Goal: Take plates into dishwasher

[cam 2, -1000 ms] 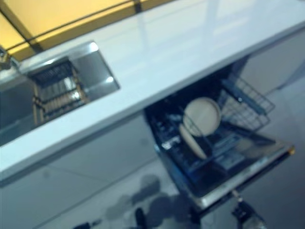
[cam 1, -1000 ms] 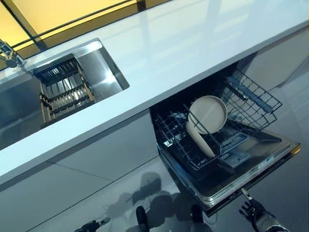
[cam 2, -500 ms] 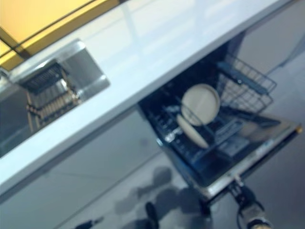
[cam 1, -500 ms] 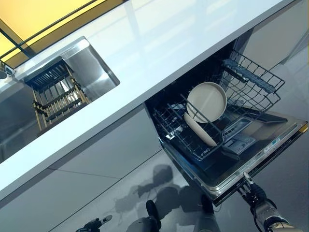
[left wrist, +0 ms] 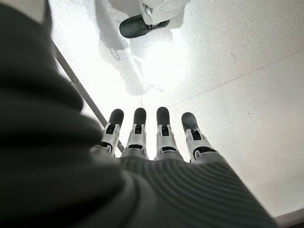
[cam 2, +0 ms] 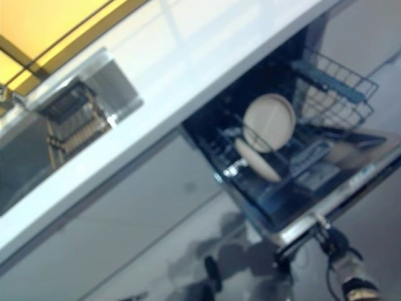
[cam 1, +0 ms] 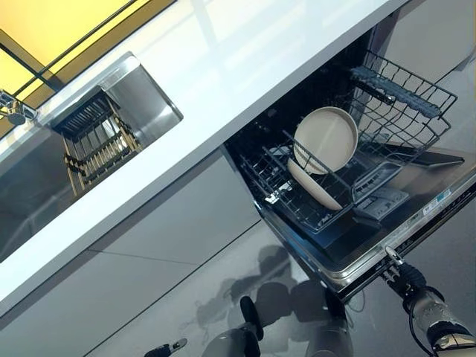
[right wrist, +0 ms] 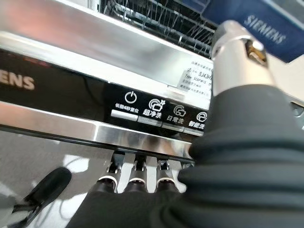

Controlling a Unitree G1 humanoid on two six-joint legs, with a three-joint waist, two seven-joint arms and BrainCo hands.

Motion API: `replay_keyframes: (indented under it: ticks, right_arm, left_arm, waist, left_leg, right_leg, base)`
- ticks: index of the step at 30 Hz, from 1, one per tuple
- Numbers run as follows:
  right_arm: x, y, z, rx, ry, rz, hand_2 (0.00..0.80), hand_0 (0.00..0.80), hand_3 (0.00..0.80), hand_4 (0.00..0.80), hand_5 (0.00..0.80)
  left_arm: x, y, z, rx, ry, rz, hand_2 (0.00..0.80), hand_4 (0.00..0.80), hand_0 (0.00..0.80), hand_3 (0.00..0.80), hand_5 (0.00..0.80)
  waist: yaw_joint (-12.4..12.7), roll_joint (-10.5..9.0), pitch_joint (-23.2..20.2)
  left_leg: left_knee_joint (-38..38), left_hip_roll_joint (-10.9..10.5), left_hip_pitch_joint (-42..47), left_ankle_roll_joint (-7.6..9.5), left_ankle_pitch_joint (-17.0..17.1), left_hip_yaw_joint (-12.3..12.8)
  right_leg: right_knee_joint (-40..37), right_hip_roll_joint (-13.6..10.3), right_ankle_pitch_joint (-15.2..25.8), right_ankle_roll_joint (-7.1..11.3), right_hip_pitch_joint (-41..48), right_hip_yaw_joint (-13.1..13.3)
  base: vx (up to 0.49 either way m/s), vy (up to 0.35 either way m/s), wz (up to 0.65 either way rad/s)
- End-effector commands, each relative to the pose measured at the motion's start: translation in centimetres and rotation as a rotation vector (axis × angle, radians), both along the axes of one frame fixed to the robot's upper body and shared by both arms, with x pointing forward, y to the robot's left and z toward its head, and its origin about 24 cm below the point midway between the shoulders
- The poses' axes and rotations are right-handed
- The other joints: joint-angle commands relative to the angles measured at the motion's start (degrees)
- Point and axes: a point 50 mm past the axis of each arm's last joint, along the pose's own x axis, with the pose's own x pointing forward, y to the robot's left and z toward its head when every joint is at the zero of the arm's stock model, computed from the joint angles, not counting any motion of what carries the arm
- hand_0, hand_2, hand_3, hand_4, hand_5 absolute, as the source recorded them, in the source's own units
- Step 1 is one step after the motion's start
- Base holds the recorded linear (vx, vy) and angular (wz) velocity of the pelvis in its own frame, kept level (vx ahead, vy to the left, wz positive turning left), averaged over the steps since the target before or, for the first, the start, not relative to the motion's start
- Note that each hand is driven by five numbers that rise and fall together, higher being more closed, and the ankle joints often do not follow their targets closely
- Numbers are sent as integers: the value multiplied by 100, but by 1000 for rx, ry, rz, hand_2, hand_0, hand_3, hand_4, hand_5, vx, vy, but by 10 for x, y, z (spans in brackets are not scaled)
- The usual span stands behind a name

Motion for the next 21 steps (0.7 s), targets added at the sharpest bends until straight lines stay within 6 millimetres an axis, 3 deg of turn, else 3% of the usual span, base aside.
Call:
replay_keyframes:
  ticks: [1,8,21]
  right_arm:
    - [141,115,192,62,-866,462,0,0,0,0,0]
    - [140,116,202,70,-933,454,0,0,0,0,0]
    - [139,110,199,56,-929,442,0,0,0,0,0]
  left_arm:
    - [13,14,8,55,-30,-67,0,0,0,0,0]
    - [12,22,10,81,-25,-56,0,0,0,0,0]
    - [8,32,11,123,-14,-61,0,0,0,0,0]
  waist:
    - [596,-129,-310]
    - [673,-314,-378]
    - [828,-619,-556]
  left_leg:
    - [1013,-226,-39,321,-1020,-99]
    - [337,-190,137,236,-684,-227]
    - [-275,-60,402,174,-416,-384]
  right_leg:
    - [907,270,-629,-571,-357,-262]
    - [715,435,-583,-582,-302,-431]
    - [562,617,-575,-634,-157,-728]
  base:
    - [11,-87,12]
    - [-5,-87,13]
    - [0,-70,5]
